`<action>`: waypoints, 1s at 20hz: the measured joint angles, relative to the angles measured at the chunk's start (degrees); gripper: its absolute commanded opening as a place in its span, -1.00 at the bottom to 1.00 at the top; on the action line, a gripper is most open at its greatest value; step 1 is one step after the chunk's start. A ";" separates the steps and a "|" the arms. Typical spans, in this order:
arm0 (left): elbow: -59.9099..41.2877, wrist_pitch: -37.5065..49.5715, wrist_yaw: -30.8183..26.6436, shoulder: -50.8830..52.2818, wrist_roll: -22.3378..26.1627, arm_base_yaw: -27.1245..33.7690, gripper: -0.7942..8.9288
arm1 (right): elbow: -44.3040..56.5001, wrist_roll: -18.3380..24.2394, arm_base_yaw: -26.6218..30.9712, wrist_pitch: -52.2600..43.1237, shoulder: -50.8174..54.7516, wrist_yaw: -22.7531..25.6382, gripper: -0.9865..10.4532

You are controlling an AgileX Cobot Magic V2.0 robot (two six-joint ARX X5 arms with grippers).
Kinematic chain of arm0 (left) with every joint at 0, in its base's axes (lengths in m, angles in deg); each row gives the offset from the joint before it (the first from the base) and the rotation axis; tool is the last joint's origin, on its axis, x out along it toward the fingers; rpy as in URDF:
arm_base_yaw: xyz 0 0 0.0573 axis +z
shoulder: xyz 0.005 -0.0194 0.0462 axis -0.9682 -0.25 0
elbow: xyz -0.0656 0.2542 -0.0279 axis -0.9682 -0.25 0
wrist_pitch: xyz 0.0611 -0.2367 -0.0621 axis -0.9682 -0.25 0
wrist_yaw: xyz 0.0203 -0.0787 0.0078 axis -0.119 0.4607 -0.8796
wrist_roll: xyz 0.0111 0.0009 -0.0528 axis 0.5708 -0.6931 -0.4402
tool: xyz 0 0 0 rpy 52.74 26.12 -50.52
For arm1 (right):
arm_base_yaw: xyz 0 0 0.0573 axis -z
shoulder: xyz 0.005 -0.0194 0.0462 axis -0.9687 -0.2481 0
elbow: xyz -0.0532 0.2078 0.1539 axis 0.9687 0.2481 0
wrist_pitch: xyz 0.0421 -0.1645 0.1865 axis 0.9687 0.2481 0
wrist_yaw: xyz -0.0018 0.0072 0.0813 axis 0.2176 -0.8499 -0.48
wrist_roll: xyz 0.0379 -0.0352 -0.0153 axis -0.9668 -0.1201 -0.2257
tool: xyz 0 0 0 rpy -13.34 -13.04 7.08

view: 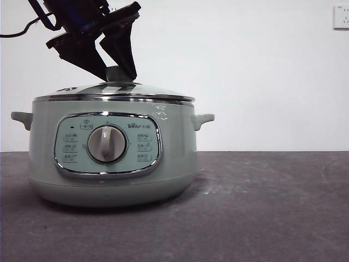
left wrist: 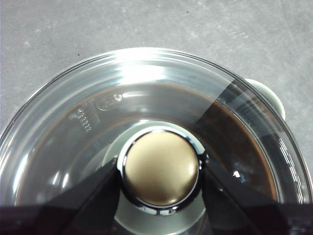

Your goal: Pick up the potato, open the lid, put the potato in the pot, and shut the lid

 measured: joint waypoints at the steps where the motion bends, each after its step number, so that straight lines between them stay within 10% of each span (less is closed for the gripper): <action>1: 0.00 -0.02 0.00 0.00 0.00 0.00 -0.85 | 0.00 0.00 0.00 0.00 0.00 0.00 -0.12; 16: 1.25 -4.28 -0.33 0.96 0.90 0.00 -0.83 | 0.00 0.00 0.00 0.00 0.00 0.00 -0.12; 20: 1.25 -4.31 -0.33 0.96 0.92 0.00 -0.35 | 0.00 -0.20 0.00 0.00 0.00 0.00 -0.12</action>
